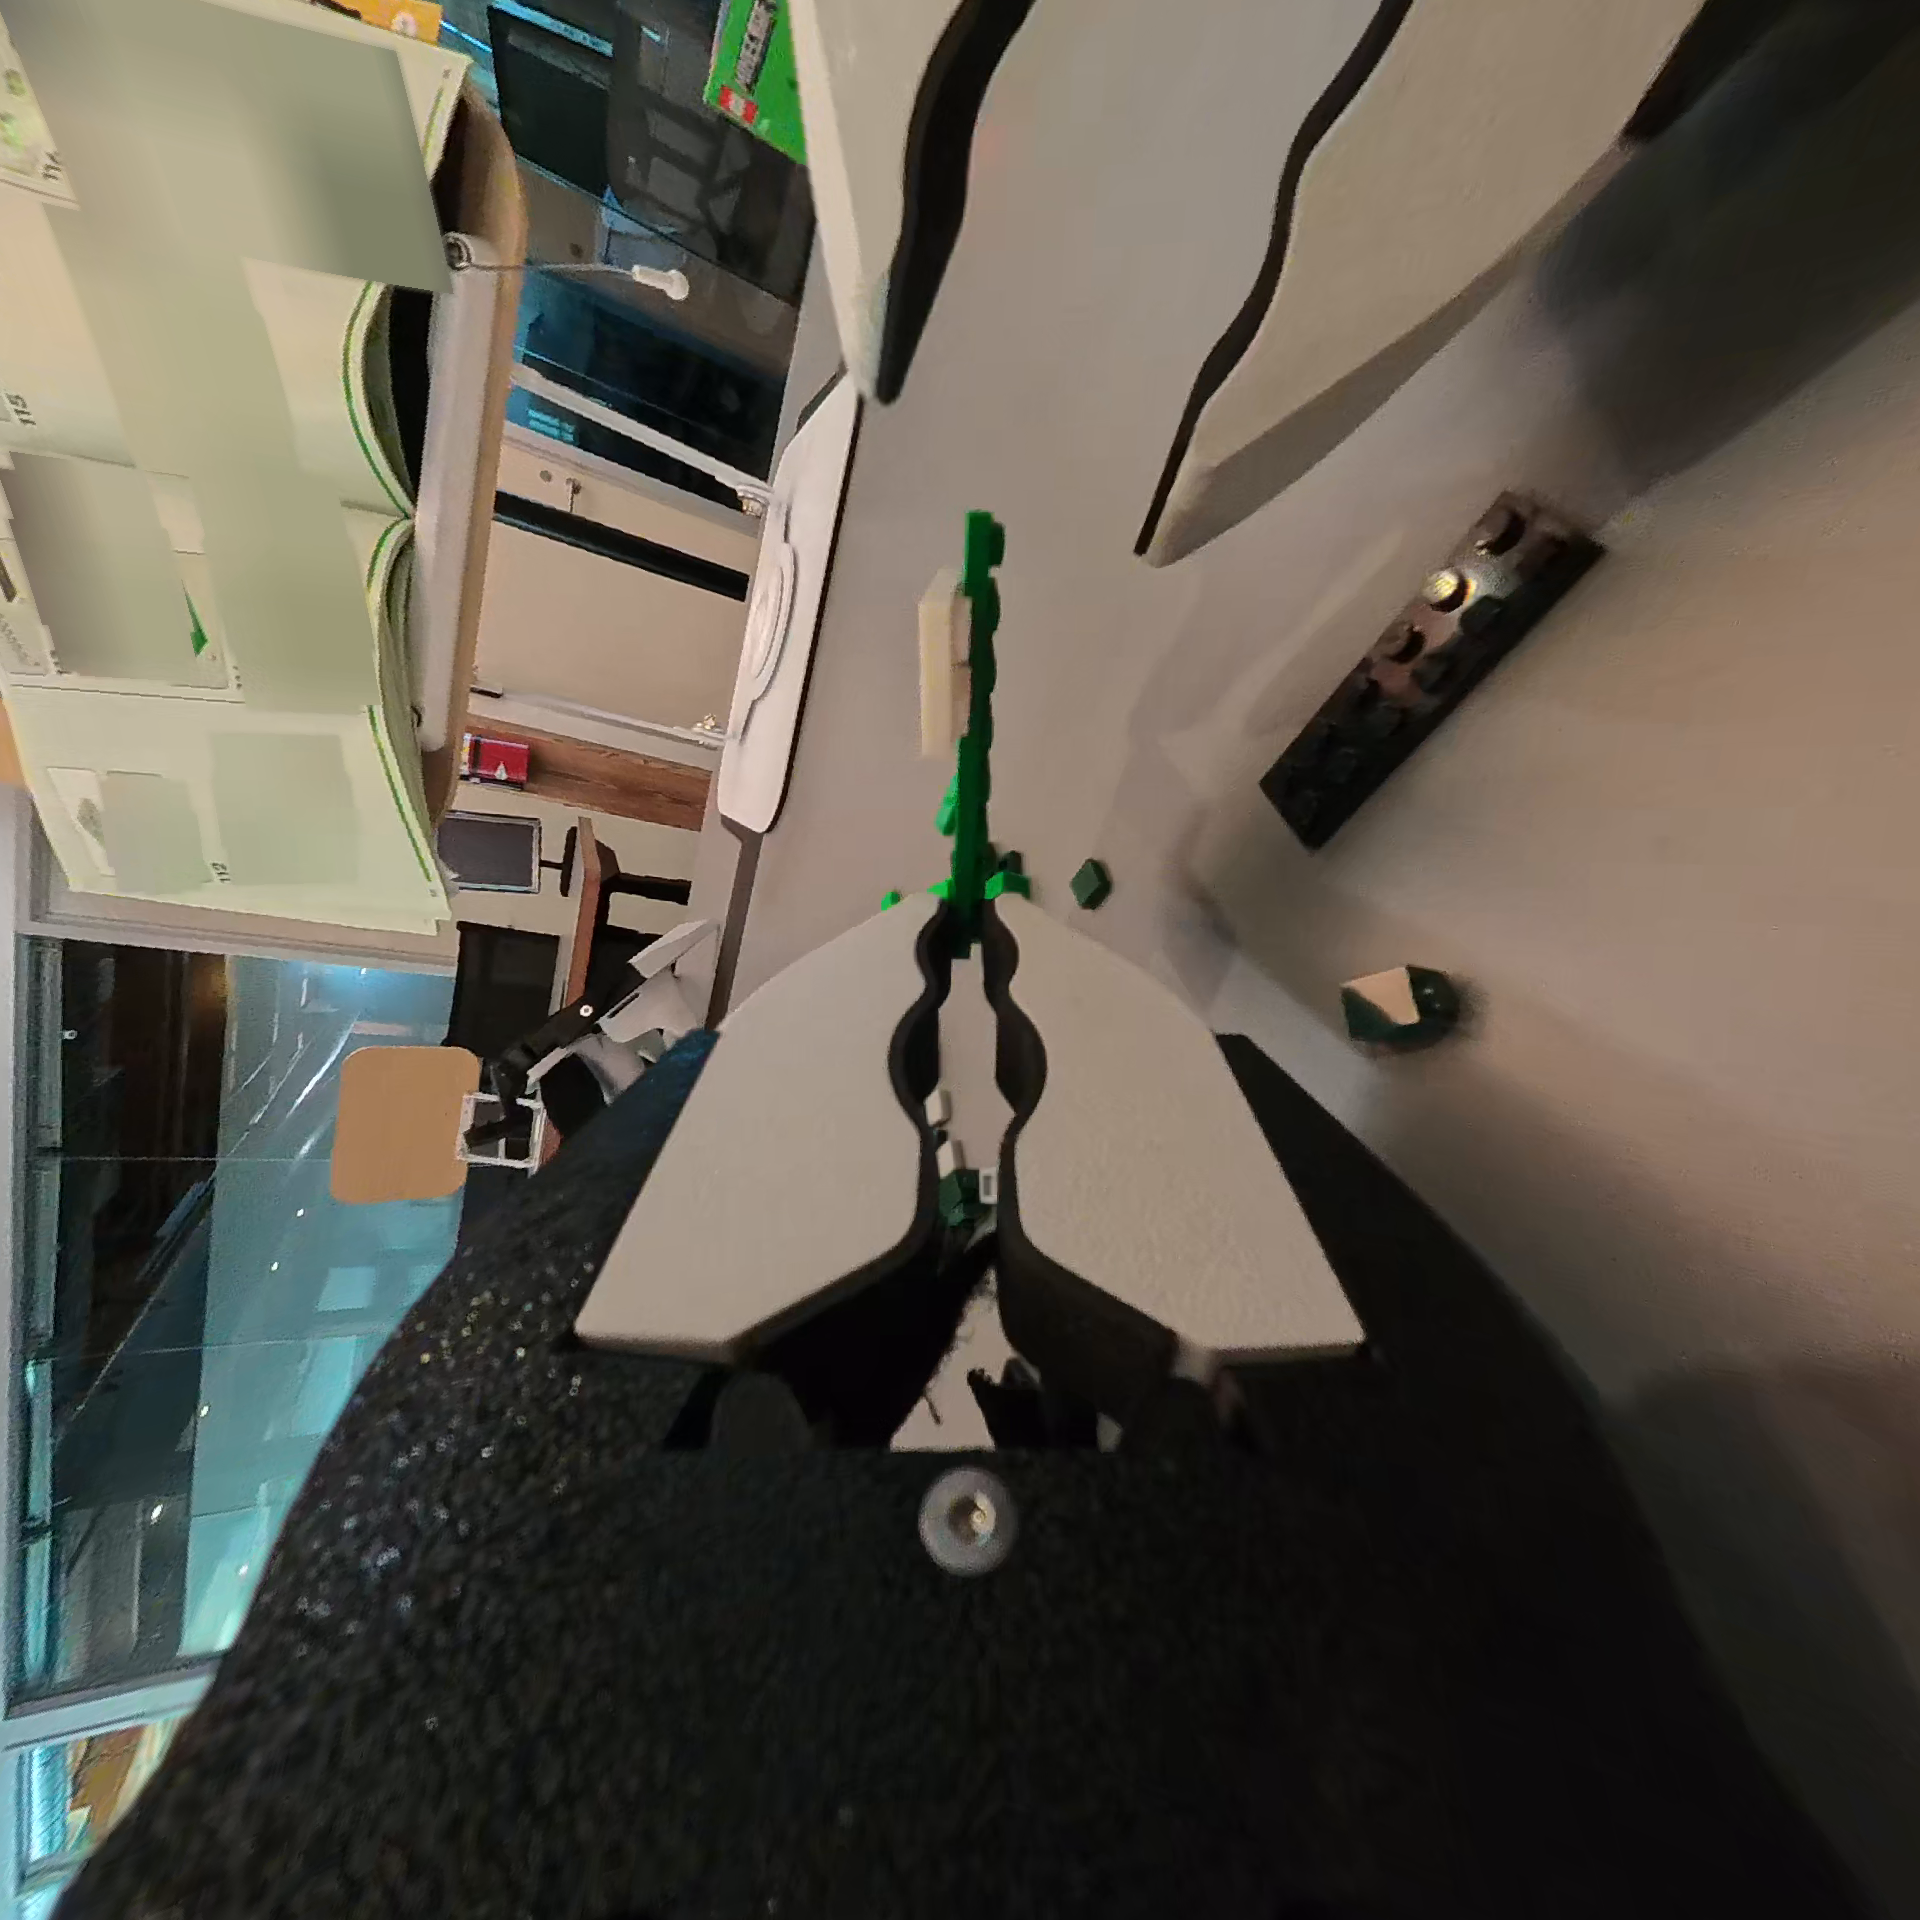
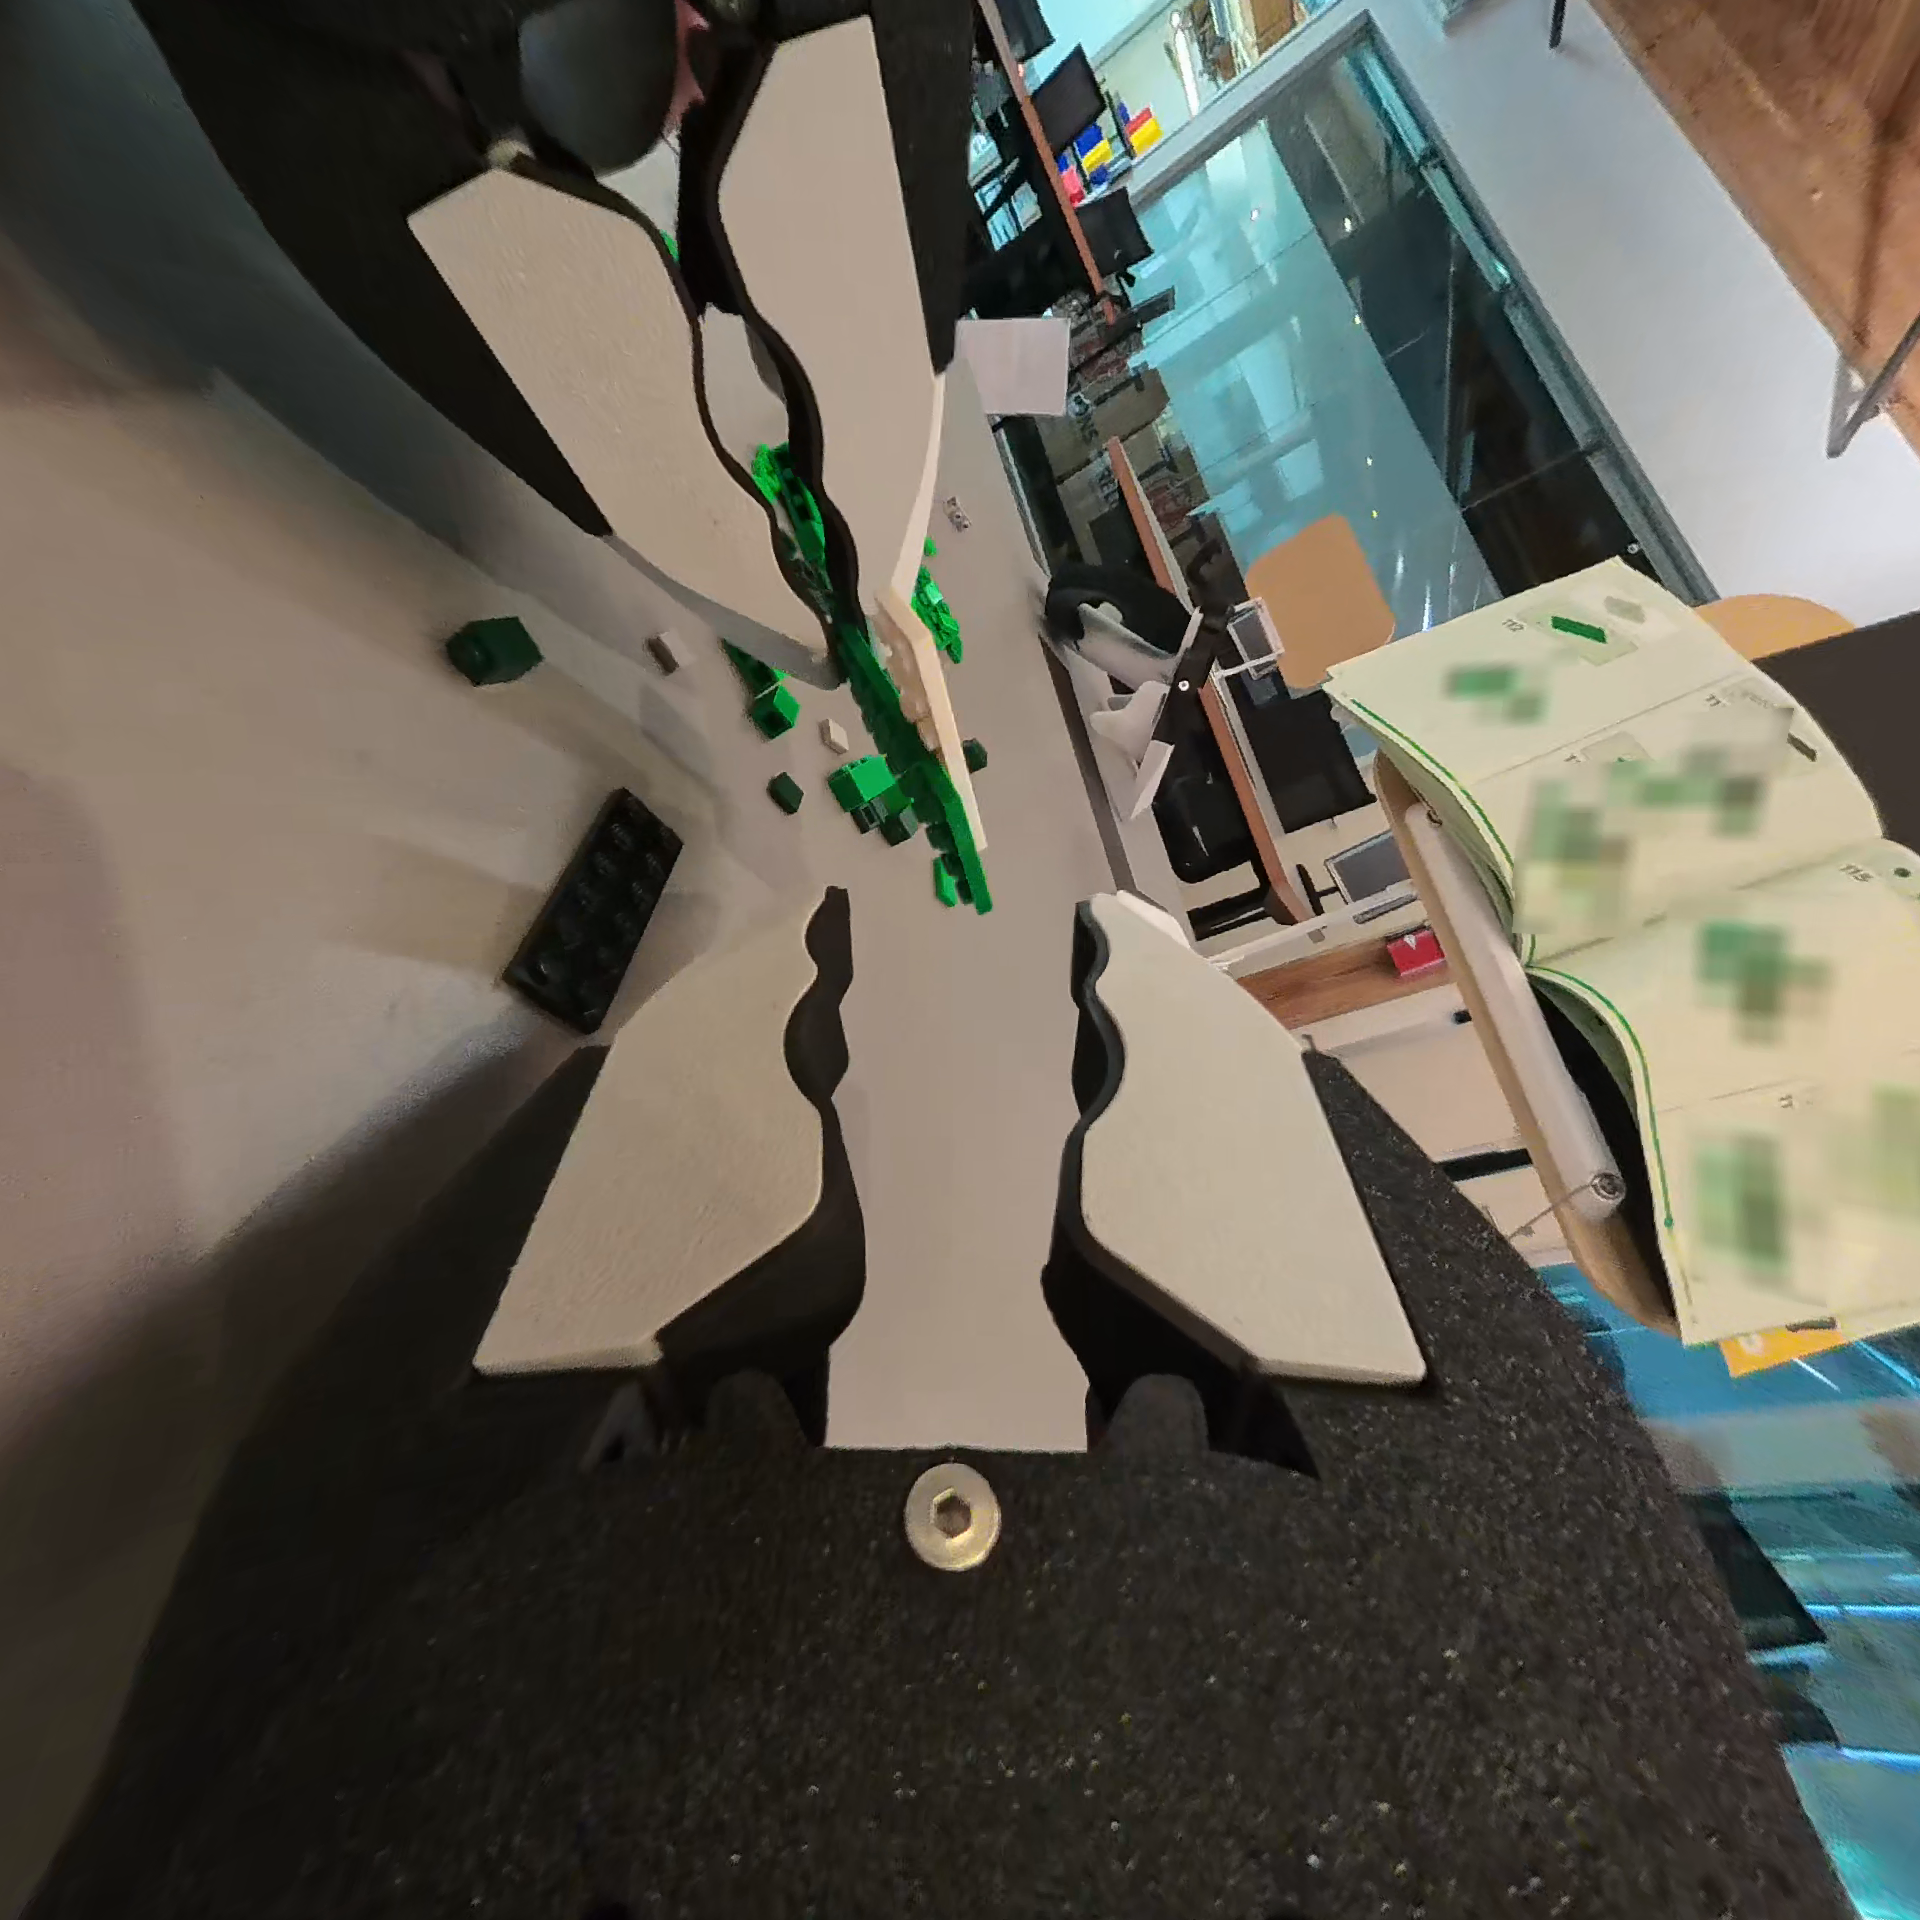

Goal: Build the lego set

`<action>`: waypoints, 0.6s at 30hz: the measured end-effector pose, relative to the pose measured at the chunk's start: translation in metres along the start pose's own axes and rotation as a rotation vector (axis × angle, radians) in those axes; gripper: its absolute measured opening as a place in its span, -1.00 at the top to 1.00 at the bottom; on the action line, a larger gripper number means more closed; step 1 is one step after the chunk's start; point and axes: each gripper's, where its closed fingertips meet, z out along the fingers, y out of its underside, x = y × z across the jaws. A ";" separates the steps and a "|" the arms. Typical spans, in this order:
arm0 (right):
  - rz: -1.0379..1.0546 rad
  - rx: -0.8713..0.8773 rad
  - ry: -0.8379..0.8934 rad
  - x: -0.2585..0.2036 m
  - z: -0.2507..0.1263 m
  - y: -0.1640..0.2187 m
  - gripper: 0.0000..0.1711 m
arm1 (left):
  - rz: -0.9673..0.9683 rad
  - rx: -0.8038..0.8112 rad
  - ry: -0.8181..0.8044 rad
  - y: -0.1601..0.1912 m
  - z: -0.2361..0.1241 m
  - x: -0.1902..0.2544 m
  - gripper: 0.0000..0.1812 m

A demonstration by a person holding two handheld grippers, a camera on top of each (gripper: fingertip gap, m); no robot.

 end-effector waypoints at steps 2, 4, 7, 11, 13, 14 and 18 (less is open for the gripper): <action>-0.012 0.000 0.000 -0.002 -0.001 0.000 0.55 | -0.004 0.011 0.014 -0.002 0.000 0.002 0.95; -0.032 0.012 -0.004 -0.004 -0.001 -0.003 0.56 | 0.002 0.022 0.027 -0.004 -0.001 0.005 0.95; -0.079 0.019 0.000 -0.007 -0.002 -0.006 0.61 | 0.021 0.030 0.035 -0.007 -0.001 0.008 0.95; -0.137 0.023 0.012 -0.009 -0.003 -0.008 0.73 | 0.035 0.046 0.034 -0.010 -0.003 0.009 0.95; -0.164 0.021 0.020 -0.009 -0.003 -0.007 0.85 | 0.040 0.052 0.037 -0.011 -0.003 0.010 0.95; -0.172 0.023 0.017 -0.010 -0.004 -0.008 0.90 | 0.042 0.053 0.038 -0.011 -0.003 0.011 0.95; -0.168 0.019 -0.007 -0.012 -0.004 -0.005 0.91 | 0.041 0.060 0.041 -0.012 -0.002 0.012 0.94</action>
